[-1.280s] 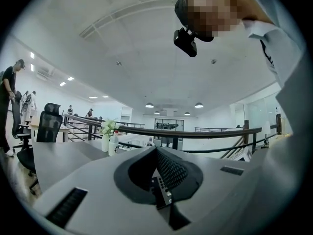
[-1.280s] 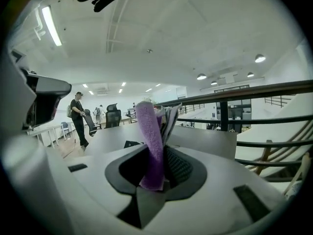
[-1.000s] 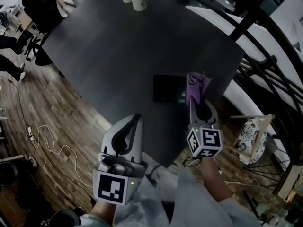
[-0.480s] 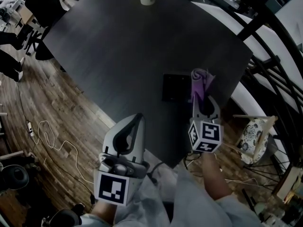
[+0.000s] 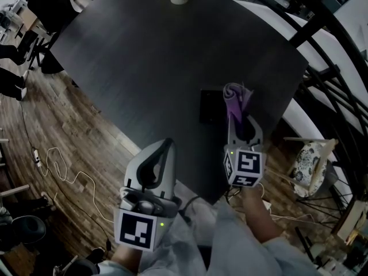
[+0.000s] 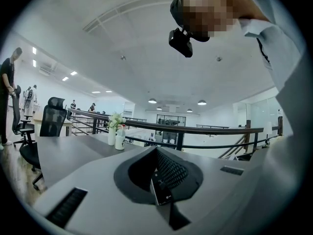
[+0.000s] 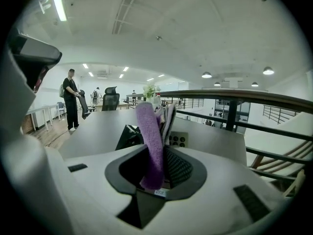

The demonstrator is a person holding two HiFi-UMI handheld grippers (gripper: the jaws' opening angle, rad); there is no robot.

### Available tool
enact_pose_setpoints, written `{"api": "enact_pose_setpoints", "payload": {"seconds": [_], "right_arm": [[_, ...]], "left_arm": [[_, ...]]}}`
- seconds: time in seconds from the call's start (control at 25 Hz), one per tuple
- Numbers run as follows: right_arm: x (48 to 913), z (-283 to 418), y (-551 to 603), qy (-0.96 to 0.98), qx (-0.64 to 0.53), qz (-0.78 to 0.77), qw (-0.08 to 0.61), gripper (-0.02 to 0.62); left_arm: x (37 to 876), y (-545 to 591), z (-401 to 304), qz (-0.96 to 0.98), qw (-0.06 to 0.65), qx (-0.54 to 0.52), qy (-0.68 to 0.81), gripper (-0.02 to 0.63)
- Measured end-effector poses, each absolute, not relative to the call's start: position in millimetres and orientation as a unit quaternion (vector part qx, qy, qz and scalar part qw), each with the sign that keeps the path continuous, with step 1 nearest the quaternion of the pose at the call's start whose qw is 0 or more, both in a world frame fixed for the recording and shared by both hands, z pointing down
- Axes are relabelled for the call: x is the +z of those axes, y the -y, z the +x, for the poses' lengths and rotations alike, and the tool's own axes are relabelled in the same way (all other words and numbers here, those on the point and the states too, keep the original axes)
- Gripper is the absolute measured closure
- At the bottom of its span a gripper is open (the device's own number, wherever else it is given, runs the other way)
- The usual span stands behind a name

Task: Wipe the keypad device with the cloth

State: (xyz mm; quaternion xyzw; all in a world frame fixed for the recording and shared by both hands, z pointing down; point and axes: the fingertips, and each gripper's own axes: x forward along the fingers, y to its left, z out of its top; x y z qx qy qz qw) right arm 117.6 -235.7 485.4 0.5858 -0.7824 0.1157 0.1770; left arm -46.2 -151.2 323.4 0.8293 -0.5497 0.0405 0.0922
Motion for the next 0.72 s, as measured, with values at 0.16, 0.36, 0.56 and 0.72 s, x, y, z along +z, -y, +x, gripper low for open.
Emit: {"api": "enact_pose_setpoints", "payload": {"seconds": [0.16,0.36,0.56,0.72], "right_arm": [[490.1,104.4,231.7,0.793,0.111,0.569,0.186,0.497],[496.5,80.3,224.2,0.81,0.089,0.54,0.211,0.497],[506.8,61.9,214.5,0.824,0.107,0.518,0.202,0.497],[514.8,49.6,205.3,0.833,0.119,0.498,0.21,0.497]], "left_arm": [[325.0,150.4,-47.4,0.829,0.094,0.041,0.55,0.594],[327.8,150.1,-49.2,0.828,0.097,0.042,0.551,0.594],[328.0,149.5,-49.6,0.827,0.097,0.041,0.552,0.592],[328.9,147.6,-50.3,0.827,0.098,0.042,0.552,0.592]]}}
